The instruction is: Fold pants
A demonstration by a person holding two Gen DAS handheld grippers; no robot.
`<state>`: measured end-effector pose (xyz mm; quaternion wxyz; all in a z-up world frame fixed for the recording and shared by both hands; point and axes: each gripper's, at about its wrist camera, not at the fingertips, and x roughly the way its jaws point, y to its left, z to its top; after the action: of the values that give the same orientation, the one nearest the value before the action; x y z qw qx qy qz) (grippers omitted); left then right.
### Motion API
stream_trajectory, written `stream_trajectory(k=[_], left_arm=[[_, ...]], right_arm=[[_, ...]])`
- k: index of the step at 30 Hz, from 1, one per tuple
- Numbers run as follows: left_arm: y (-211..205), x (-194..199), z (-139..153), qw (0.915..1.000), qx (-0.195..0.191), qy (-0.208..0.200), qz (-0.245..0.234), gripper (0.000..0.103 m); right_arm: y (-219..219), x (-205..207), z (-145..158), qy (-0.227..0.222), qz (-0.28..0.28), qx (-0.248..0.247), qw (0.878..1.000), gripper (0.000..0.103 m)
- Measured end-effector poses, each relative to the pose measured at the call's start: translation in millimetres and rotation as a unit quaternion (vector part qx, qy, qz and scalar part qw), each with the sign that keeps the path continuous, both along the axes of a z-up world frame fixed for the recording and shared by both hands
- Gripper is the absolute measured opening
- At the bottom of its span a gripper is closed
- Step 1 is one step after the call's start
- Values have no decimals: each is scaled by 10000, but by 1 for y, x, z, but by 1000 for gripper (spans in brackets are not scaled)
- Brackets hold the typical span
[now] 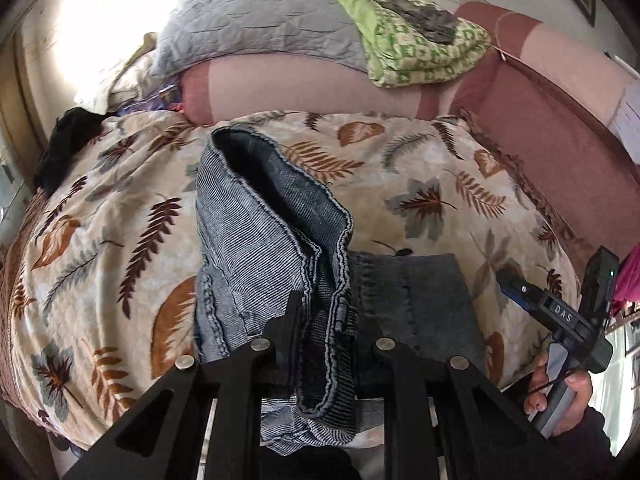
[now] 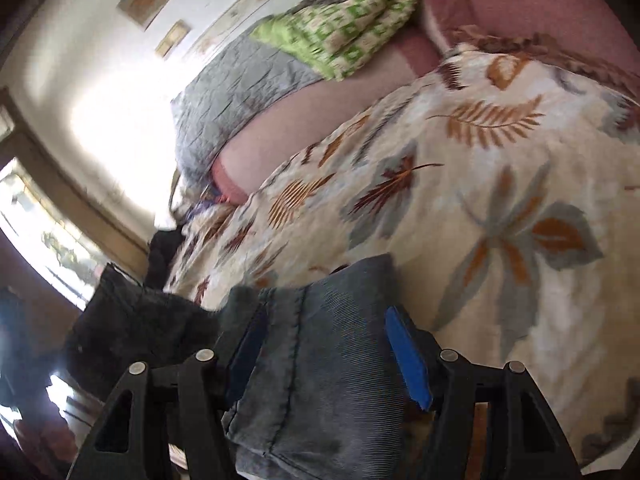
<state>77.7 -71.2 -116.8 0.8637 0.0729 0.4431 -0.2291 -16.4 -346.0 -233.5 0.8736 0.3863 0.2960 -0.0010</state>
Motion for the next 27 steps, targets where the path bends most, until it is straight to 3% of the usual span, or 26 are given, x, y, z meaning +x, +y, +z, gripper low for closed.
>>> stream_trajectory(k=[8,15,18,20,24,27], left_arm=[[-114,-28,-54,9943,112,486,-940,14],[-167,-56,-121,9902,504,762,-1055,14],[-170,-68,-123,9903,609,530,-1132,14],[-165,-71,-115,9911,499,489,-1130,14],[-155,-82,-82,9927,149,-30,-1200,14],[-157,-81,-83,9910,147,-107,-1325,15]], right_arm=[[-73,-30,-24,115,-897,1128,9895,66],[-92,-38,-31,250,-1172,1166,9859,66],[-88,-33,-29,295,-1131,990,9882,66],[-85,-32,-29,301,-1091,946,9891,66],[-78,-28,-29,320,-1009,871,9906,66],[-73,-25,-28,359,-987,764,9915,66]])
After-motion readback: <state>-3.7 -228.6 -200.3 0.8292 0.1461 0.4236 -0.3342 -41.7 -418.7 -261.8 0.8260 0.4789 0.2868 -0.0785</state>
